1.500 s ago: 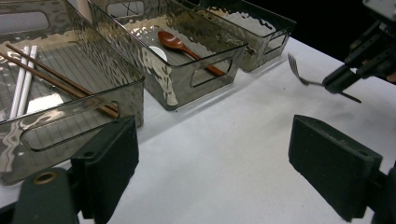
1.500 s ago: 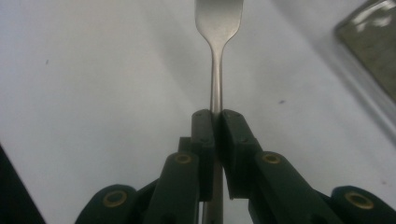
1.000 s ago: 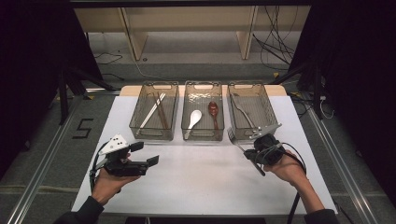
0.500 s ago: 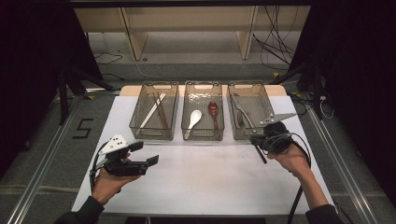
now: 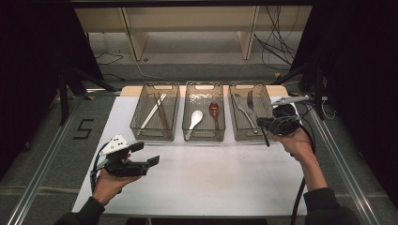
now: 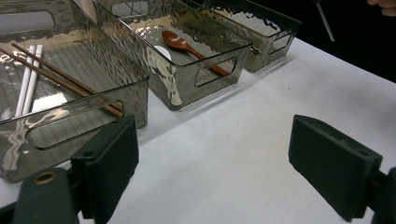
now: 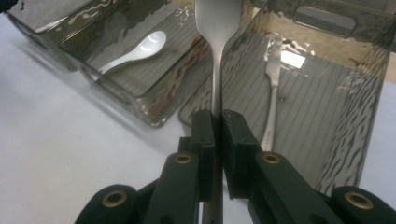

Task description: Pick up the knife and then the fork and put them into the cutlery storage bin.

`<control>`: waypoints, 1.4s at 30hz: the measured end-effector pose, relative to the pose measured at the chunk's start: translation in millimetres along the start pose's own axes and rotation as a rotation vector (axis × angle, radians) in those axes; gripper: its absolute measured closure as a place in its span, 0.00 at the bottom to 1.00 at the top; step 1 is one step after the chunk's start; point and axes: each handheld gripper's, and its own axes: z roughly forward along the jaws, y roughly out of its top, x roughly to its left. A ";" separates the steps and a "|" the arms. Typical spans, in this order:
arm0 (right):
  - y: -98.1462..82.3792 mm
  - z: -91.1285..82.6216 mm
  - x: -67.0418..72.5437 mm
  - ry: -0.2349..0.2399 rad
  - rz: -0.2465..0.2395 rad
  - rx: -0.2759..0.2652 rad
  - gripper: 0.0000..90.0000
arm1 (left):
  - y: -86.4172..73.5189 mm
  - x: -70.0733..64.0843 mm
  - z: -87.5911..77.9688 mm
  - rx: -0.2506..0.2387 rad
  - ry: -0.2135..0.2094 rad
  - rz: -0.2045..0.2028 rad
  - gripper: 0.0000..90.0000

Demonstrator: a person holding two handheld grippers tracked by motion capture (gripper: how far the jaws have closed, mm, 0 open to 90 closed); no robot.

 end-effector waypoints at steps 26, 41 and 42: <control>53.9 34.0 -31.7 -0.119 0.115 -0.034 0.94 | 0.1 0.5 -0.8 -0.005 -0.002 -0.002 0.17; 48.4 49.6 -46.8 -0.169 0.181 -0.024 0.94 | 0.0 0.3 -0.5 -0.007 -0.004 -0.004 0.17; 47.8 50.9 -47.1 -0.173 0.187 -0.022 0.94 | 0.0 0.4 -0.7 -0.005 -0.004 -0.002 0.17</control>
